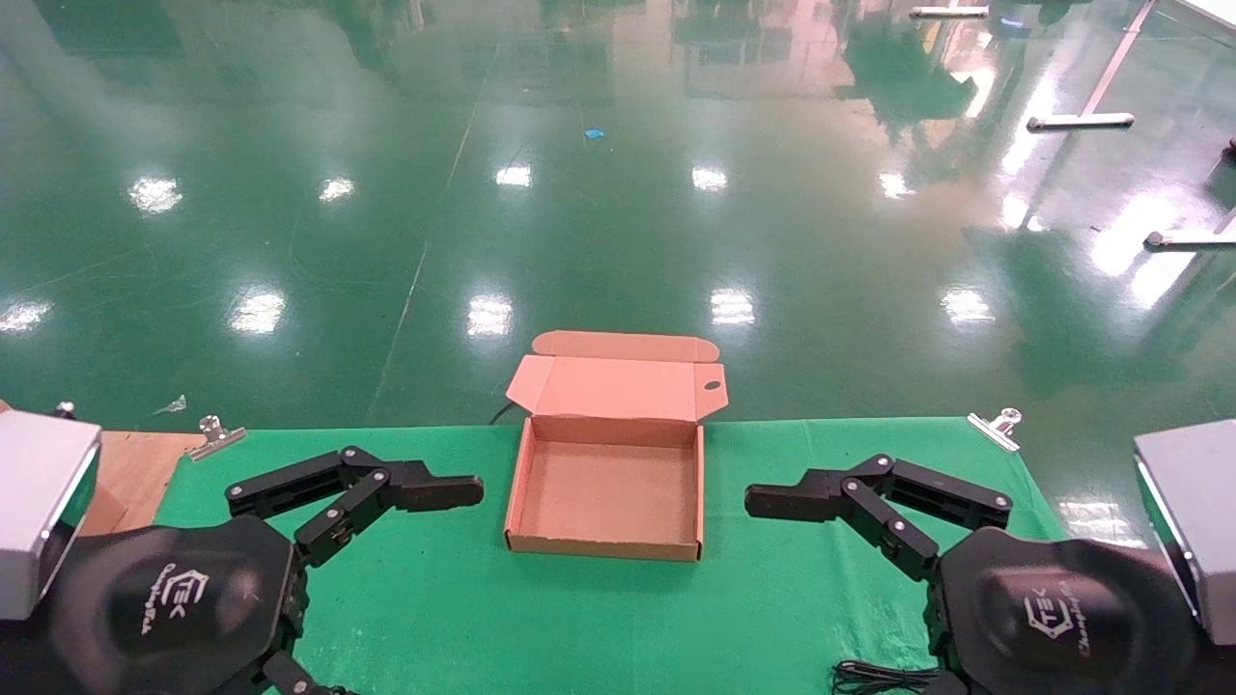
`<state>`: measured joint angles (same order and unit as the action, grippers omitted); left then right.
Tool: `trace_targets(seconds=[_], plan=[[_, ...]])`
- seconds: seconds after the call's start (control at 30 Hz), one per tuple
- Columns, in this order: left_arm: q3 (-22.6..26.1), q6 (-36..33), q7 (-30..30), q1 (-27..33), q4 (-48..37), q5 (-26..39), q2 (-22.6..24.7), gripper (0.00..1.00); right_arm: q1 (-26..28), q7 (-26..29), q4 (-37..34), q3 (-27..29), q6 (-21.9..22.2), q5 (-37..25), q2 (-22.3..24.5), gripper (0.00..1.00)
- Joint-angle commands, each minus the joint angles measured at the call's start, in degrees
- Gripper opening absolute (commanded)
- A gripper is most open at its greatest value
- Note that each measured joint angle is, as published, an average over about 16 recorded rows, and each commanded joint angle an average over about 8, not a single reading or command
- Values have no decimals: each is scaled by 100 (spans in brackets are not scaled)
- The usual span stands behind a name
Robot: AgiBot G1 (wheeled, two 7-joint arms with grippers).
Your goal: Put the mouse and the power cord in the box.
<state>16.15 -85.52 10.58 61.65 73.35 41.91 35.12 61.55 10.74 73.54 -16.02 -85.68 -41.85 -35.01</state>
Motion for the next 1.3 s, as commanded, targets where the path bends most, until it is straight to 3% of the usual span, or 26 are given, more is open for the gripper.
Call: trace_targets(seconds=[0.03, 1.3], plan=[[0, 0, 0, 0, 0, 0, 0, 100, 0, 0, 0, 0, 0, 0, 0, 100], [0, 0, 0, 0, 0, 0, 0, 100, 0, 0, 0, 0, 0, 0, 0, 100]])
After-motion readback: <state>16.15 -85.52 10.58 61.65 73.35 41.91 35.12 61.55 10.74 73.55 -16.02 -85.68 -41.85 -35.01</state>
